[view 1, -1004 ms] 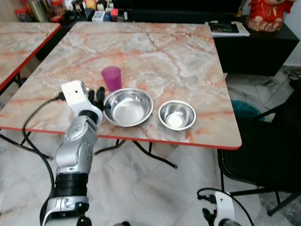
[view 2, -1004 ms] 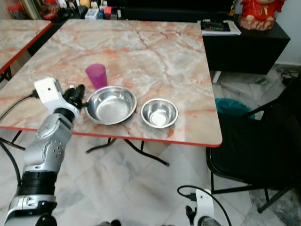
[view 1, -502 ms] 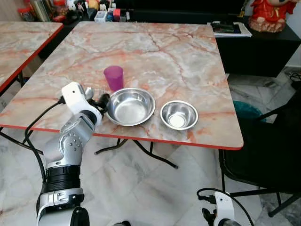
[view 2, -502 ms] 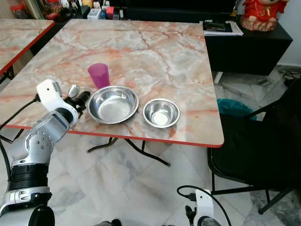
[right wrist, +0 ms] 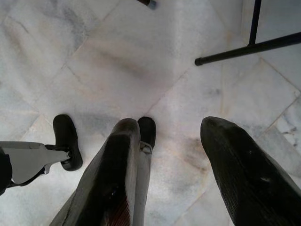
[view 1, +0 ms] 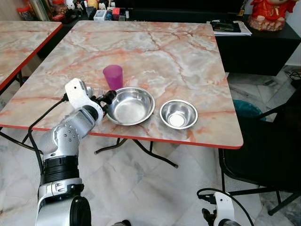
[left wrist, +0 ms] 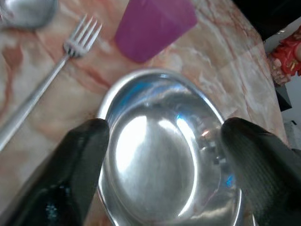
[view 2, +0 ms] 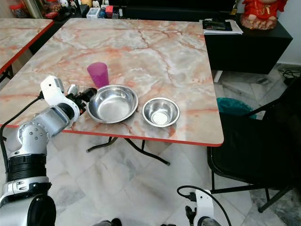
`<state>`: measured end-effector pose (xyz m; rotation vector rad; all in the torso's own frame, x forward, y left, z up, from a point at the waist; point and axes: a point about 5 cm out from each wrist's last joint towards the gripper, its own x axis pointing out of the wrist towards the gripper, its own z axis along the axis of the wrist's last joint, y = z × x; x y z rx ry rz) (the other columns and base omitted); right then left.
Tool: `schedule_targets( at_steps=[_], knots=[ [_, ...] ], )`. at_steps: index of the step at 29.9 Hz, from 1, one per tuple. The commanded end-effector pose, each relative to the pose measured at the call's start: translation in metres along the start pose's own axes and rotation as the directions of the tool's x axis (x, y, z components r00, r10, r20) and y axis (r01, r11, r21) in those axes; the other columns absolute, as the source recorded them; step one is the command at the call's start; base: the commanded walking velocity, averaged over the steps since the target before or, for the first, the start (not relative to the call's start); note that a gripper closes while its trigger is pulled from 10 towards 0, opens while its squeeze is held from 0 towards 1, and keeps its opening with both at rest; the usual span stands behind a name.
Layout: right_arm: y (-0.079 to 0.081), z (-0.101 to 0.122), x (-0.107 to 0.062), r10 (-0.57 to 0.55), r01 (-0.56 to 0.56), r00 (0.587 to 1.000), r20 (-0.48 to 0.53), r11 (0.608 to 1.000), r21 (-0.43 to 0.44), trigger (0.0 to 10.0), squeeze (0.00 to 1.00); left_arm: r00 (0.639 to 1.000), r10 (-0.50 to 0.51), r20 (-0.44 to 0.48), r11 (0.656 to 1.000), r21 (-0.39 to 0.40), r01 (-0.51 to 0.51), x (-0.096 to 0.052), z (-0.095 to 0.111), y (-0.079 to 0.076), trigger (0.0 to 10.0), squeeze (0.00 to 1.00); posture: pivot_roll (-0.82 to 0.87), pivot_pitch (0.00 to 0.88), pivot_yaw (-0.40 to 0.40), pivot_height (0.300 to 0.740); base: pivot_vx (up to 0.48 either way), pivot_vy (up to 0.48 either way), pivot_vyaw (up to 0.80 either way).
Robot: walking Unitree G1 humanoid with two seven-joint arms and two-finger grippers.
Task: Setting the table
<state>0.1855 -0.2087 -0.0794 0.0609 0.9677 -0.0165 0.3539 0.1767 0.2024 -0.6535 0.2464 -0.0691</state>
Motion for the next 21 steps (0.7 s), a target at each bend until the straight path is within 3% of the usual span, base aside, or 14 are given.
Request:
schedule_targets(
  at_steps=[1,2,3,10,21],
  knots=[
    [-0.001,-0.005,-0.001,-0.003,0.004,1.0,-0.017,1.0,0.007,10.0,0.0,0.999,0.021,-0.025,0.999,-0.044,-0.022,0.0,-0.001,0.003,10.0,1.0,0.03,0.172,0.012,0.74,0.0,0.0,0.0],
    [-0.001,-0.005,-0.001,-0.003,0.004,1.0,-0.017,1.0,0.008,10.0,0.0,0.999,0.029,-0.026,0.998,-0.051,-0.03,0.0,-0.001,0.004,10.0,1.0,0.03,0.174,0.014,0.74,0.0,0.0,0.0],
    [-0.001,-0.005,-0.001,-0.004,0.004,1.0,-0.017,1.0,0.008,10.0,0.0,0.998,0.048,-0.029,0.997,-0.065,-0.05,0.001,-0.001,0.006,10.0,0.0,0.03,0.173,0.013,0.74,0.0,0.0,0.0],
    [0.0,-0.006,-0.001,-0.002,0.002,1.0,-0.022,1.0,0.007,10.0,0.0,0.983,0.159,-0.091,0.986,-0.043,-0.164,-0.002,-0.003,0.016,10.0,0.0,0.03,0.173,0.015,0.74,0.0,0.0,0.0],
    [0.0,-0.006,-0.001,-0.002,0.002,1.0,-0.02,1.0,0.008,10.0,0.0,0.979,0.127,-0.161,0.987,-0.08,-0.142,0.001,-0.013,0.008,10.0,0.0,0.02,0.173,0.02,0.74,0.0,0.0,0.0]
  ],
)
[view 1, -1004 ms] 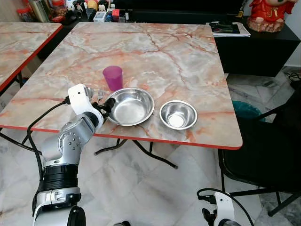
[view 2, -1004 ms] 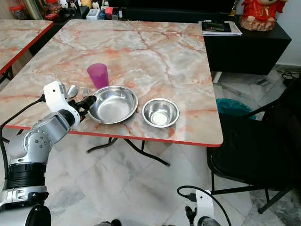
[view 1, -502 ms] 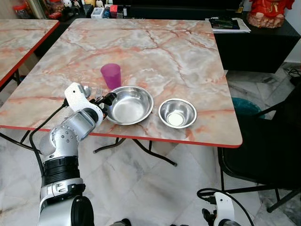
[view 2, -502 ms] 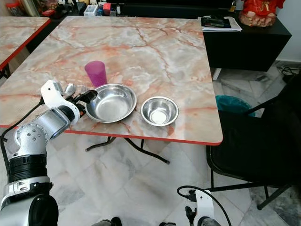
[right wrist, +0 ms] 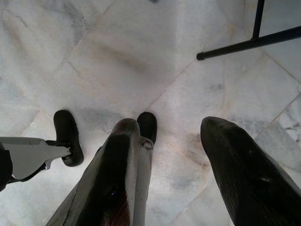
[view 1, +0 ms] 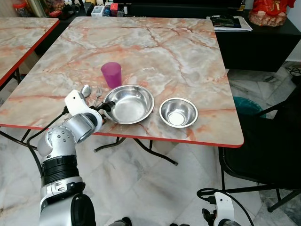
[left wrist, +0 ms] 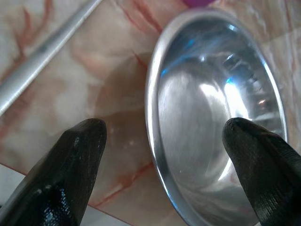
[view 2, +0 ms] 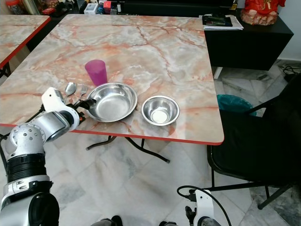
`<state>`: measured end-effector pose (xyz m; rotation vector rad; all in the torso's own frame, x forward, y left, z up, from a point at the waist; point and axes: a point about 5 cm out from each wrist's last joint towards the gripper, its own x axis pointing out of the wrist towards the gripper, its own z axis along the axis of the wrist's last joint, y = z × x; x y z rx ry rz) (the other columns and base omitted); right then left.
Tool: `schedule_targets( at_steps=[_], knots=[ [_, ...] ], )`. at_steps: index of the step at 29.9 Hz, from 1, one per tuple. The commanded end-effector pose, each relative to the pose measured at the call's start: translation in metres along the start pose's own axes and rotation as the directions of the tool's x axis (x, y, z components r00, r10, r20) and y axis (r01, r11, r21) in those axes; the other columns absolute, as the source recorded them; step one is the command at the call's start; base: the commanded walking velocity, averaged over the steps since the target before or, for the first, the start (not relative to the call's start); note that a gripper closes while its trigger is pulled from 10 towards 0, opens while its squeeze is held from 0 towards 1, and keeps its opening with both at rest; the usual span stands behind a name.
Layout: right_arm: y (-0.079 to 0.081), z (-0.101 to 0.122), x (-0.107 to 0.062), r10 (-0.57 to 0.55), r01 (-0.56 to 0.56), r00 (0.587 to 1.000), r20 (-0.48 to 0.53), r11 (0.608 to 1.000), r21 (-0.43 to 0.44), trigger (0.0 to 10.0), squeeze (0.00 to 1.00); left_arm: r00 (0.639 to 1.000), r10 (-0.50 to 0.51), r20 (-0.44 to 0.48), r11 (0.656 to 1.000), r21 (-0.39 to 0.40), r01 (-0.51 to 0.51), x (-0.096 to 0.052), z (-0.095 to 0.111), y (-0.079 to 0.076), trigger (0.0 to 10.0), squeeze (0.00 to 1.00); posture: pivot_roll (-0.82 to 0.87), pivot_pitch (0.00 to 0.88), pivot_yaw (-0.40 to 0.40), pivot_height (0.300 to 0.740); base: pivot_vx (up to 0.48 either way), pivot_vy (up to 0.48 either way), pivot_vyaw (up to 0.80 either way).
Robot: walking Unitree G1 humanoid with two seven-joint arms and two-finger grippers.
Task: Setting the table
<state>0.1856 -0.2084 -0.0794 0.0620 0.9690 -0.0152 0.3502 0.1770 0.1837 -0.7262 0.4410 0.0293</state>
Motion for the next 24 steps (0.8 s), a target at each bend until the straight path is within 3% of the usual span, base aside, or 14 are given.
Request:
schedule_targets(
  at_steps=[1,9,10,12,13,15,16,17,18,20,21,22,23,24],
  knots=[
    [-0.001,-0.006,-0.001,-0.004,0.004,1.0,-0.019,1.0,0.008,10.0,0.0,1.0,-0.004,-0.007,1.0,0.008,0.004,0.0,0.002,-0.004,10.0,0.0,0.02,0.173,0.02,0.74,0.0,0.0,0.0],
    [-0.001,-0.006,-0.001,-0.004,0.004,1.0,-0.019,1.0,0.01,10.0,0.0,0.998,0.056,0.01,0.997,0.054,-0.056,0.004,-0.001,0.001,10.0,0.0,0.03,0.174,0.019,0.74,0.0,0.0,0.0],
    [0.0,-0.006,-0.001,-0.004,0.004,1.0,-0.018,1.0,0.01,10.0,0.0,0.998,0.056,0.01,0.997,0.061,-0.056,0.005,-0.002,0.0,5.6,0.0,0.02,0.174,0.02,0.74,0.0,0.0,0.0],
    [0.0,-0.006,-0.001,-0.004,0.005,1.0,-0.017,1.0,0.012,10.0,0.0,0.999,0.053,0.003,0.997,0.059,-0.053,0.006,-0.005,-0.001,2.3,0.0,0.02,0.174,0.02,0.74,0.0,0.0,0.0],
    [0.0,-0.006,-0.001,-0.004,0.005,1.0,-0.017,1.0,0.012,10.0,0.0,0.999,0.052,-0.001,0.997,0.059,-0.052,0.007,-0.006,-0.002,0.8,0.0,0.02,0.174,0.02,0.74,0.0,0.0,0.0],
    [0.0,-0.006,-0.001,-0.004,0.004,1.0,-0.017,1.0,0.012,10.0,0.0,0.999,0.051,-0.002,0.997,0.061,-0.051,0.007,-0.007,-0.002,0.5,0.0,0.02,0.172,0.021,0.74,0.0,0.0,0.0],
    [0.0,-0.006,-0.001,-0.004,0.005,1.0,-0.017,1.0,0.013,10.0,0.0,0.999,0.051,-0.004,0.997,0.06,-0.05,0.008,-0.007,-0.002,0.5,0.0,0.02,0.172,0.022,0.74,0.0,0.0,0.0],
    [0.0,-0.006,-0.001,-0.004,0.004,1.0,-0.017,1.0,0.014,10.0,0.0,0.999,0.051,-0.006,0.997,0.058,-0.051,0.009,-0.008,-0.003,1.2,0.0,0.02,0.172,0.022,0.74,0.0,0.0,0.0],
    [0.0,-0.006,-0.001,-0.004,0.005,1.0,-0.018,1.0,0.015,10.0,0.0,0.999,0.051,-0.006,0.997,0.059,-0.05,0.009,-0.008,-0.003,2.7,0.0,0.02,0.171,0.022,0.74,0.0,0.0,0.0],
    [0.0,-0.006,-0.001,-0.005,0.005,1.0,-0.018,1.0,0.015,10.0,0.0,0.999,0.05,-0.005,0.997,0.06,-0.049,0.01,-0.008,-0.003,2.7,0.0,0.02,0.171,0.022,0.74,0.0,0.0,0.0],
    [0.0,-0.006,-0.001,-0.005,0.005,1.0,-0.018,1.0,0.015,10.0,0.0,0.999,0.05,-0.005,0.997,0.059,-0.05,0.01,-0.009,-0.003,9.2,0.0,0.02,0.172,0.022,0.74,0.0,0.0,0.0],
    [0.0,-0.006,-0.001,-0.005,0.005,1.0,-0.018,1.0,0.016,10.0,0.0,0.999,0.05,-0.004,0.997,0.058,-0.05,0.01,-0.009,-0.003,10.0,0.0,0.02,0.17,0.023,0.74,0.0,0.0,0.0],
    [0.0,-0.006,-0.001,-0.005,0.005,1.0,-0.018,1.0,0.016,10.0,0.0,0.999,0.051,-0.003,0.997,0.058,-0.05,0.01,-0.008,-0.003,10.0,0.0,0.02,0.17,0.023,0.74,0.0,0.0,0.0],
    [0.0,-0.006,-0.001,-0.004,0.005,1.0,-0.018,1.0,0.016,10.0,0.0,0.999,0.051,-0.002,0.997,0.058,-0.051,0.011,-0.008,-0.003,9.4,0.0,0.02,0.17,0.023,0.74,0.0,0.0,0.0]
  ],
)
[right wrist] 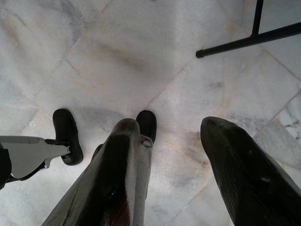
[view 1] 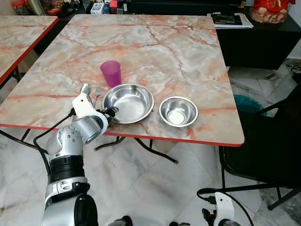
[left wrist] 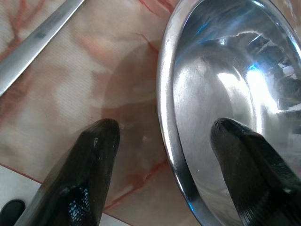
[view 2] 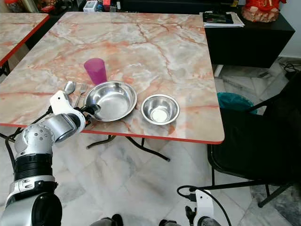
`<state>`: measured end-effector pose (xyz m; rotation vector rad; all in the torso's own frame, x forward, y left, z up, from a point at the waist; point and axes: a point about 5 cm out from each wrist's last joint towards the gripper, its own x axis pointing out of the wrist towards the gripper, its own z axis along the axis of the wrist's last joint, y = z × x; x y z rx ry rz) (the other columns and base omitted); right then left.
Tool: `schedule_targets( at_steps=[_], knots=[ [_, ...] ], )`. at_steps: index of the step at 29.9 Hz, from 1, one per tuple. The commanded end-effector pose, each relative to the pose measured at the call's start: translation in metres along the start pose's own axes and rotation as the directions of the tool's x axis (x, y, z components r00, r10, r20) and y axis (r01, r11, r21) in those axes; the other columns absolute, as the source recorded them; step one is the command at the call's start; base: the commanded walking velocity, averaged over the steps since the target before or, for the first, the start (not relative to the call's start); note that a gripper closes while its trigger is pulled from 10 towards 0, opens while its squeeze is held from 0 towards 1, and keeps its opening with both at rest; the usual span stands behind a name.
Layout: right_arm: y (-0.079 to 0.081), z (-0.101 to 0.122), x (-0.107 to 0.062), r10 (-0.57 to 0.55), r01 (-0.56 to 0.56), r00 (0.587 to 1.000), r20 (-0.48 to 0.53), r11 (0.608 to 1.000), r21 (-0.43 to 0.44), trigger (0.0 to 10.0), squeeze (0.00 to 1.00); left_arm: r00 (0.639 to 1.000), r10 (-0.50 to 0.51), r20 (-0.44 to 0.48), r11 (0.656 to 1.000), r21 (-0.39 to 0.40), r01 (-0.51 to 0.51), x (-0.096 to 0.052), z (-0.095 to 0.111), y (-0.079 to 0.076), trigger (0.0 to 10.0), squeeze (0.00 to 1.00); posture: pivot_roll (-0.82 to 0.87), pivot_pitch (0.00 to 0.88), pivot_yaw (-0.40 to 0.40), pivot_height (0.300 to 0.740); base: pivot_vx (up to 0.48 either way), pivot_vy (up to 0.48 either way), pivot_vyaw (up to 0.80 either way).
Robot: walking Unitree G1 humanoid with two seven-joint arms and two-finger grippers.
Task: Setting the table
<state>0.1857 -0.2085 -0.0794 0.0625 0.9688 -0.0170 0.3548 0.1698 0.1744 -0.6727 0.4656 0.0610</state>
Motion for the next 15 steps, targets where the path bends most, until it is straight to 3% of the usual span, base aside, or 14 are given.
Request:
schedule_targets(
  at_steps=[1,2,3,4,8,9,15],
  knots=[
    [0.0004,-0.0061,-0.0007,-0.003,0.003,1.0,-0.018,1.0,0.015,10.0,0.0,1.0,0.004,0.006,1.0,0.014,-0.004,0.0019,0.0008,-0.0032,9.4,0.0,0.02,0.17,0.023,0.74,0.0,0.0,0.0],
    [0.0005,-0.0061,-0.0006,-0.003,0.003,1.0,-0.018,1.0,0.015,10.0,0.0,1.0,0.004,0.006,1.0,0.014,-0.004,0.0024,0.0006,-0.0037,4.7,0.0,0.02,0.17,0.024,0.74,0.0,0.0,0.0],
    [0.0005,-0.0061,-0.0006,-0.003,0.003,1.0,-0.018,1.0,0.015,10.0,0.0,1.0,0.004,0.006,1.0,0.014,-0.004,0.0024,0.0006,-0.0037,4.7,0.0,0.02,0.17,0.024,0.74,0.0,0.0,0.0],
    [0.0006,-0.006,-0.0006,-0.002,0.003,1.0,-0.017,1.0,0.016,10.0,0.0,1.0,0.003,0.006,1.0,0.013,-0.003,0.0028,0.0004,-0.004,2.0,0.0,0.02,0.17,0.025,0.74,0.0,0.0,0.0],
    [0.0007,-0.006,-0.0006,-0.002,0.003,1.0,-0.017,1.0,0.016,10.0,0.0,1.0,0.002,0.008,1.0,0.011,-0.002,0.0033,0.0003,-0.0042,2.0,0.0,0.02,0.17,0.025,0.74,0.0,0.0,0.0],
    [0.0008,-0.006,-0.0006,-0.003,0.003,1.0,-0.017,1.0,0.017,10.0,0.0,1.0,0.003,0.008,1.0,0.008,-0.003,0.0036,0.0001,-0.0047,0.0,0.0,0.02,0.169,0.025,0.74,0.0,0.0,0.0],
    [0.0014,-0.0059,-0.0005,-0.001,0.002,1.0,-0.016,1.0,0.017,10.0,0.0,1.0,0.003,0.014,1.0,-0.001,-0.003,0.0042,0.0005,-0.0058,0.0,0.0,0.02,0.166,0.026,0.74,0.0,0.0,0.0]
  ],
)
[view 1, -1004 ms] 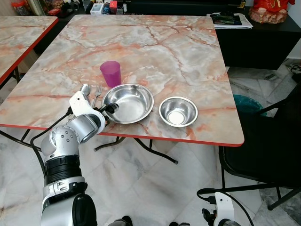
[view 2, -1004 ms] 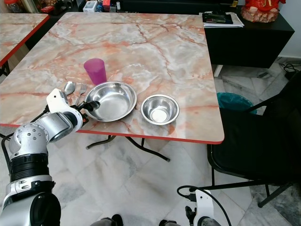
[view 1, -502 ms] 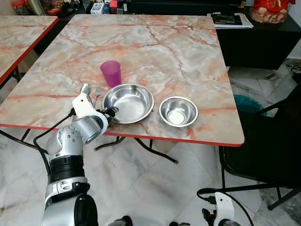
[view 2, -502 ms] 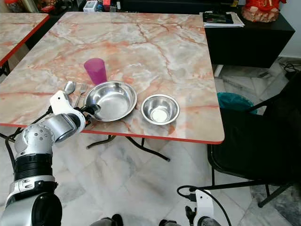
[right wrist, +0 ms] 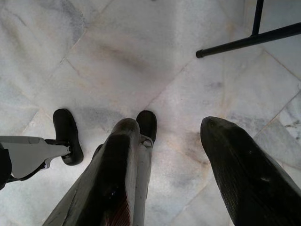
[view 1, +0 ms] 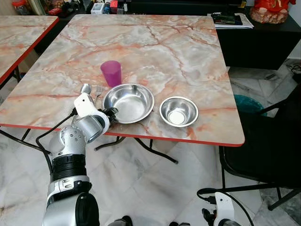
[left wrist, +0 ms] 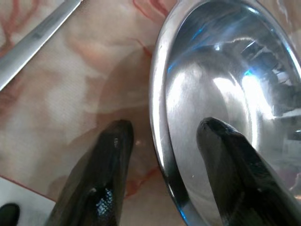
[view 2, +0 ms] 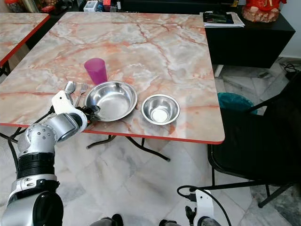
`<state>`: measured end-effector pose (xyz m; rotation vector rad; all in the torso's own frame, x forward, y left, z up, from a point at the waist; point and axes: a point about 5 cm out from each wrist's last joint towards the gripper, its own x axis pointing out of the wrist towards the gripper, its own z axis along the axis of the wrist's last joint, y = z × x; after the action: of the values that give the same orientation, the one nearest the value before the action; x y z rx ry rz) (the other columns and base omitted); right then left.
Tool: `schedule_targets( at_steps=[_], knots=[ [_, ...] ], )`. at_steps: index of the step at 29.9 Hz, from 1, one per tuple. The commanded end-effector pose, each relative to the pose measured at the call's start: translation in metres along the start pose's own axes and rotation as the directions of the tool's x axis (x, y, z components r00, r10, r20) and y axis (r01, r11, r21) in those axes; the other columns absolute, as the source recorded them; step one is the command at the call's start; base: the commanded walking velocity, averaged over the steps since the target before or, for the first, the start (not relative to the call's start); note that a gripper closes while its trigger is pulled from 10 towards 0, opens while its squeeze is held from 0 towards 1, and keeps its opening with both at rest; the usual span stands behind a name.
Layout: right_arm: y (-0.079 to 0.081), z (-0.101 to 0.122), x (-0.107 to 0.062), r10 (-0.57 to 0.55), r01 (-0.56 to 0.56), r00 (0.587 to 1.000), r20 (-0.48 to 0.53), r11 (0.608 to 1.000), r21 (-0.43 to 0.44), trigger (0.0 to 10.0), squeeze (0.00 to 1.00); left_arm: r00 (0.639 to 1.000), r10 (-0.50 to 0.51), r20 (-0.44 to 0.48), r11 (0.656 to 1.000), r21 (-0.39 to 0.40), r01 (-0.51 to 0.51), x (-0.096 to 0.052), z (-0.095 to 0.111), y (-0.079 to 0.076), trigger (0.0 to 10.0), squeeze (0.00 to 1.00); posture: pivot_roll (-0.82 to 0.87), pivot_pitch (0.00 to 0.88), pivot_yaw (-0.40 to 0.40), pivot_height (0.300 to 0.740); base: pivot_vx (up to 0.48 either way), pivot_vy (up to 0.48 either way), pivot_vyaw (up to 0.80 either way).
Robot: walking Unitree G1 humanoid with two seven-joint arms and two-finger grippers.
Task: Setting the table
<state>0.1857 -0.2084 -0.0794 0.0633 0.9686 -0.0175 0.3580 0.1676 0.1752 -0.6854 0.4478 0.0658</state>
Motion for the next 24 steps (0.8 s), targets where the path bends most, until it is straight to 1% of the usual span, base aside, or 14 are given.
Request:
schedule_targets(
  at_steps=[1,24],
  knots=[
    [0.0013,-0.0059,-0.0005,-0.001,0.001,1.0,-0.016,1.0,0.016,10.0,0.0,1.0,0.008,-0.002,1.0,0.011,-0.008,0.0015,0.0001,-0.0028,0.0,0.0,0.02,0.166,0.026,0.74,0.0,0.0,0.0],
    [0.0012,-0.006,-0.0005,-0.003,0.003,1.0,-0.016,1.0,0.017,10.0,0.0,1.0,0.017,-0.013,1.0,-0.018,-0.017,0.0025,-0.0042,-0.0008,0.0,0.0,0.02,0.163,0.024,0.74,0.0,0.0,0.0]
  ],
)
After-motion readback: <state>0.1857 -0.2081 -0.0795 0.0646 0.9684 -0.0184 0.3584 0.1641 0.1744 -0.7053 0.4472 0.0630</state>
